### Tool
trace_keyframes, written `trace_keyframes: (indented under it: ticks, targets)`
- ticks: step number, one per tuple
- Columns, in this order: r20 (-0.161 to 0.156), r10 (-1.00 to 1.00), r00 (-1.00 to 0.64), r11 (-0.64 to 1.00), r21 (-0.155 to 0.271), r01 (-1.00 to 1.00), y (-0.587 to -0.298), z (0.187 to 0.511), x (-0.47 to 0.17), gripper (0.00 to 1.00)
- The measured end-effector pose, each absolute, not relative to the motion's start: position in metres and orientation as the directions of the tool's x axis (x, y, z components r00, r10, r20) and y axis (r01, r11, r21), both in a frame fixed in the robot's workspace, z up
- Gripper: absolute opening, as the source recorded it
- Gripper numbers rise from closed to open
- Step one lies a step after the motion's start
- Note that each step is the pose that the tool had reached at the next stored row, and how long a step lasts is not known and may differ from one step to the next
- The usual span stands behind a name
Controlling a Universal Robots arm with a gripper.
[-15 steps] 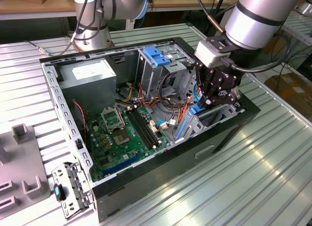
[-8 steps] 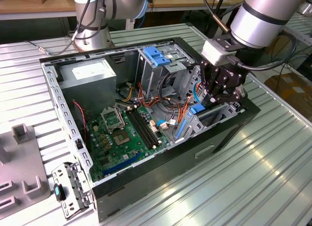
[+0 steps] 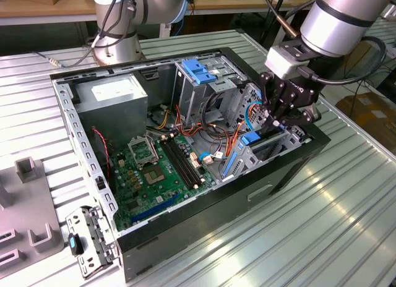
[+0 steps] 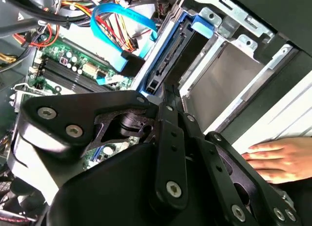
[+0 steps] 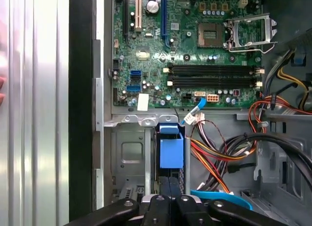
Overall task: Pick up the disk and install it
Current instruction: 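Insert the first disk wire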
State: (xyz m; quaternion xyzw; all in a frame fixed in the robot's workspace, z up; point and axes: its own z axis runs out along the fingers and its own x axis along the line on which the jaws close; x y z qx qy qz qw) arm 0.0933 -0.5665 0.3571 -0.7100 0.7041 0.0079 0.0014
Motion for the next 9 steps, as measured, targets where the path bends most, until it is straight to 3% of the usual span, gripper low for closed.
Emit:
trace_keyframes:
  ticks: [9]
  targets:
    - [-0.013, -0.999, 0.042, -0.042, 0.011, -0.999, -0.565, 0.362, 0.121, 0.12]
